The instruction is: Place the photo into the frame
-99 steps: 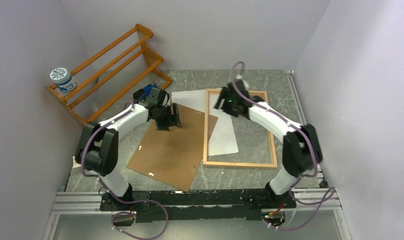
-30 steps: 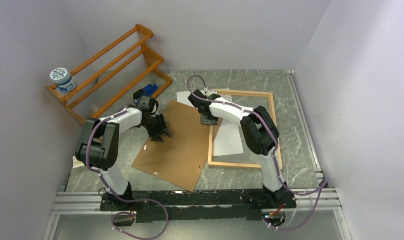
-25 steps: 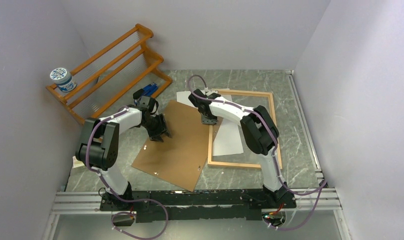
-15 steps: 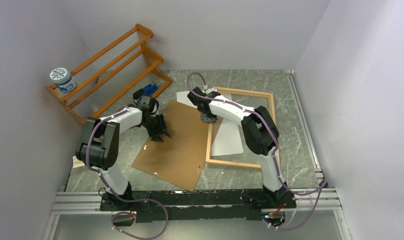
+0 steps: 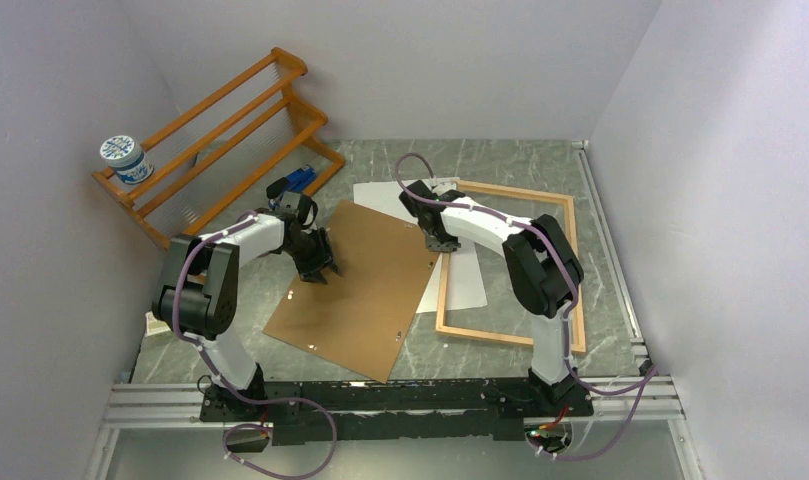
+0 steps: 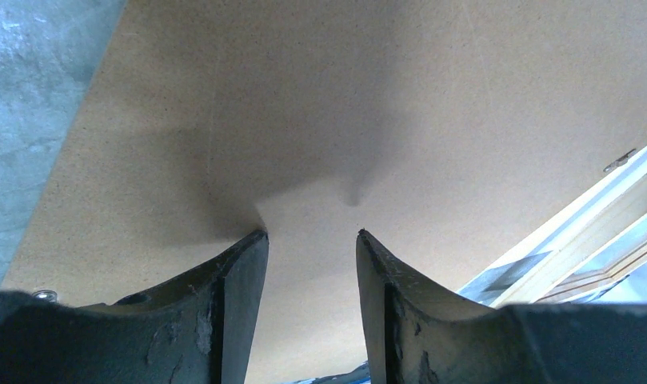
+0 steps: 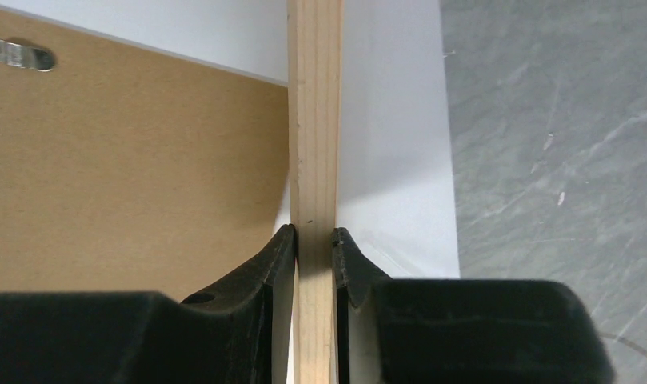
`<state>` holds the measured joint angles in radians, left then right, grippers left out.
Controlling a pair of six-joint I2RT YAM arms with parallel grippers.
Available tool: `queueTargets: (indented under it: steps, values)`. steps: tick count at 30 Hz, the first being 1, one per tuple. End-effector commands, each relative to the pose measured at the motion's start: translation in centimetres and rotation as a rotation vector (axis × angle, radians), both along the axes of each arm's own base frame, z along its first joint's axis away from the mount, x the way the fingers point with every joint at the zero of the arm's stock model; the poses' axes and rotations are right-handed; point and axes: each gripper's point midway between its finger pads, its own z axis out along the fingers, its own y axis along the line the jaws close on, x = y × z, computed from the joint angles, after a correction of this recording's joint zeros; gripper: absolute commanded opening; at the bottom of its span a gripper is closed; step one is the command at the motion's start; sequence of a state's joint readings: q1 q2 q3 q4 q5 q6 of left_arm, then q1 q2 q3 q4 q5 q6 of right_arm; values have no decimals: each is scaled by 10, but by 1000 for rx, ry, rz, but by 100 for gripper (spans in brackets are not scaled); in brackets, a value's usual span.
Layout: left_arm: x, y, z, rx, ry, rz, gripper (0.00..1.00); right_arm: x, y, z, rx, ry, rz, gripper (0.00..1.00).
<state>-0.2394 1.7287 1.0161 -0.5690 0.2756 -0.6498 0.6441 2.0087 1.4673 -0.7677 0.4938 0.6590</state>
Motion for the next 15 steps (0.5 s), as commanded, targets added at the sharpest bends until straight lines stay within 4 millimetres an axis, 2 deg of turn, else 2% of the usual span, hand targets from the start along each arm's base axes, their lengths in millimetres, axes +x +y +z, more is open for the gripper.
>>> queueTargets:
  steps: [1, 7, 15]
  values:
    - [-10, 27, -18, 124, 53, 25, 52, 17, -6, 29, 9, -102, 56, 22]
    - [-7, 26, -15, 120, 45, 33, 52, 13, -31, 14, -2, -74, 34, 27]
    - [-1, 28, -8, 133, 31, 55, 53, 9, -54, 13, 11, -67, 5, 40]
